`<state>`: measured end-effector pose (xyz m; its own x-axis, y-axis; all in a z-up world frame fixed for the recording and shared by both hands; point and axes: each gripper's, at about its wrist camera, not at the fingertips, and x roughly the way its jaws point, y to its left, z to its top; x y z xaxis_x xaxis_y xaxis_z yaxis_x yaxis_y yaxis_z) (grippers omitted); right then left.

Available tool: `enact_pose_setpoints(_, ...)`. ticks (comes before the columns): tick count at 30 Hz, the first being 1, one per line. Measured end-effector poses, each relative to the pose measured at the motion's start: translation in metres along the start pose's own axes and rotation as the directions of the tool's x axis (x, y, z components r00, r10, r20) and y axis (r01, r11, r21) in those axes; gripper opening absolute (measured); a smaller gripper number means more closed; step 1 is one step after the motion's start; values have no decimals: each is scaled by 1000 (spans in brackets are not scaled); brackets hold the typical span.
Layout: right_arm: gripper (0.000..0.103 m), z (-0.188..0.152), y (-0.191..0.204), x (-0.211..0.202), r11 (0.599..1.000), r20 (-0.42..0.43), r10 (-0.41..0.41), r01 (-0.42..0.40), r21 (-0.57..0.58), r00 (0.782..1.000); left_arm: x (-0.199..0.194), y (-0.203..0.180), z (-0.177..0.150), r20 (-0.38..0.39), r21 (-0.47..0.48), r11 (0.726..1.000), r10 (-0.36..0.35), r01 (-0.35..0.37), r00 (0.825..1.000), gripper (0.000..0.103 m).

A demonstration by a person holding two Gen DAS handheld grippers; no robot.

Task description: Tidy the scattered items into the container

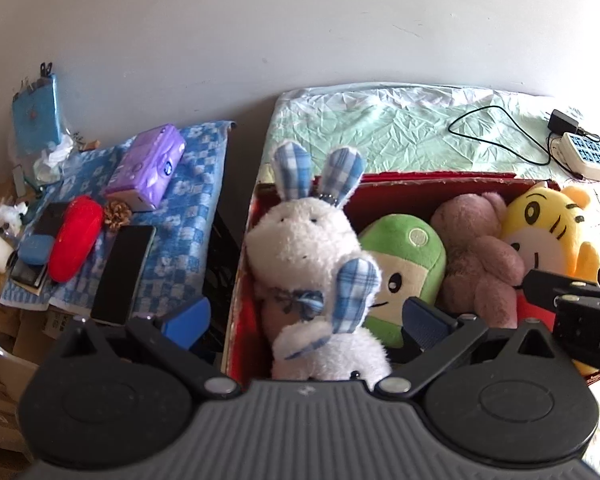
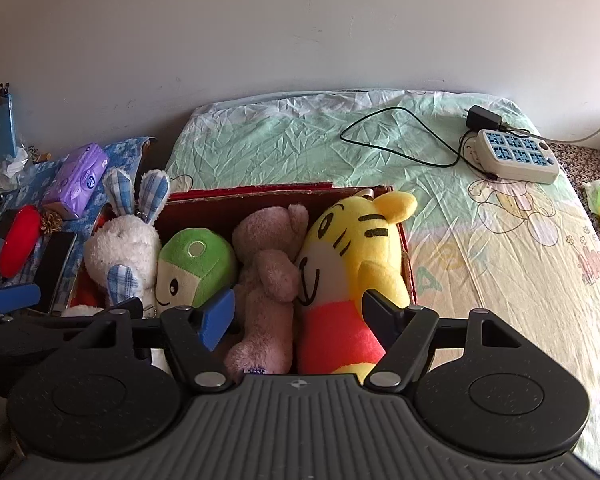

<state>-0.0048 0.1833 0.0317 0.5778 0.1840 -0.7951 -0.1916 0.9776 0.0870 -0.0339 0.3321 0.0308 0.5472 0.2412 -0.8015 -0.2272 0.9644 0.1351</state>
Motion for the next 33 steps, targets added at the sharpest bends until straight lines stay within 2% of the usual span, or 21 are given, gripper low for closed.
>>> enact_pose_setpoints(7, 71, -3, -9, 0, 1000, -6, -30, 30, -11, 1000, 4, 1, -8, -9, -25, 999, 23, -23, 1000, 102)
enact_pose_setpoints(12, 71, -3, -17, -1, 999, -2, -31, 31, -4, 1000, 2, -3, -8, -15, -30, 1000, -6, 5, 1000, 102)
enact_pose_setpoints(22, 68, -5, -31, -2, 999, -5, -20, 20, 29, 1000, 4, -19, -5, -20, -14, 1000, -16, 15, 1000, 102)
enact_pose_setpoints(33, 63, 0, -23, 4, 1000, -5, -14, 14, 28, 1000, 10, -17, -7, -25, -21, 999, -48, 47, 999, 102)
